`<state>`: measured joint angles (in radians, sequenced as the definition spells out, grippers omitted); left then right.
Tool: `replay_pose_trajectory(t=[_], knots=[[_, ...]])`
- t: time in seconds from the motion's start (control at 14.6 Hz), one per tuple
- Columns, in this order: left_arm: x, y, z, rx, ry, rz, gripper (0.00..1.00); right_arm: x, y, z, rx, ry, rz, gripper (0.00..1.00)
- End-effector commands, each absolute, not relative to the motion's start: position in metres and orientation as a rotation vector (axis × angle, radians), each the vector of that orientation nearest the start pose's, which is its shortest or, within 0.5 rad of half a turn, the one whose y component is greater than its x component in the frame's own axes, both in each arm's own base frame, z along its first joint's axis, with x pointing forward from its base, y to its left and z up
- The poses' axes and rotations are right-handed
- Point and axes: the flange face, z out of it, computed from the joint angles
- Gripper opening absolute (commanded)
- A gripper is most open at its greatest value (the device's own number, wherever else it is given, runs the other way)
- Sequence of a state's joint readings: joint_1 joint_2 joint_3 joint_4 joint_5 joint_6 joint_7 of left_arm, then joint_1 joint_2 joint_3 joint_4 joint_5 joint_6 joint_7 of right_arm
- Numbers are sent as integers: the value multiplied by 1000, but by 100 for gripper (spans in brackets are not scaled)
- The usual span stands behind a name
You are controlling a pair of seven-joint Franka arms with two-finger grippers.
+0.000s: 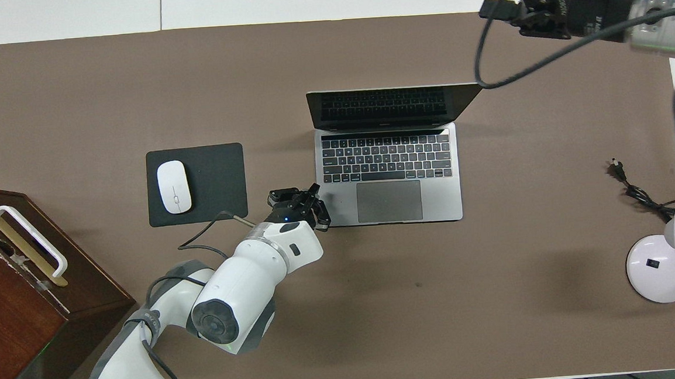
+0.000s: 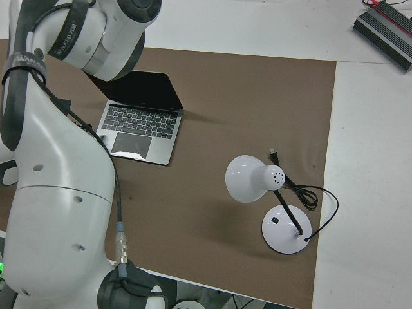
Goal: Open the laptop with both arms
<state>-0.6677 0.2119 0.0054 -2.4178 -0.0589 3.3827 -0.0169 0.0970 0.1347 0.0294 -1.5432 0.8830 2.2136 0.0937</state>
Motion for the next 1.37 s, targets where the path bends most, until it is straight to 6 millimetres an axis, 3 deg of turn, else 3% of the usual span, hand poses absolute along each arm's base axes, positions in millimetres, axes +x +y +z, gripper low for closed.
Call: replay_pose_trajectory(t=[0.0, 0.14, 0.27, 0.48, 0.55, 0.62, 0.69, 0.76, 0.89, 1.1, 1.31], knots=[[456, -319, 371, -3093, 848, -1039, 0, 639, 56, 631, -2404, 133, -491, 100], [470, -319, 408, -3117, 834, -904, 0, 634, 28, 631, -2513, 45, -459, 100], [485, -308, 440, -3131, 798, -801, 0, 626, 22, 650, -2646, -43, -430, 100], [501, -276, 490, -3133, 744, -664, 0, 618, 25, 664, -2784, -92, -427, 100], [506, -260, 509, -3132, 722, -629, 10, 613, 26, 666, -2825, -70, -389, 100], [510, -242, 527, -3137, 685, -587, 32, 610, 28, 675, -2857, -41, -387, 100], [511, -230, 542, -3143, 656, -541, 81, 607, 28, 684, -2900, -22, -387, 100], [513, -213, 554, -3150, 611, -503, 100, 604, 29, 684, -2955, -6, -356, 100], [512, -183, 571, -3159, 532, -498, 100, 600, 39, 680, -3035, -14, -316, 100], [510, -134, 592, -3172, 381, -470, 100, 583, 41, 674, -3093, 99, -154, 100], [508, -87, 610, -3175, 242, -464, 100, 564, 37, 664, -3141, 93, -44, 100]])
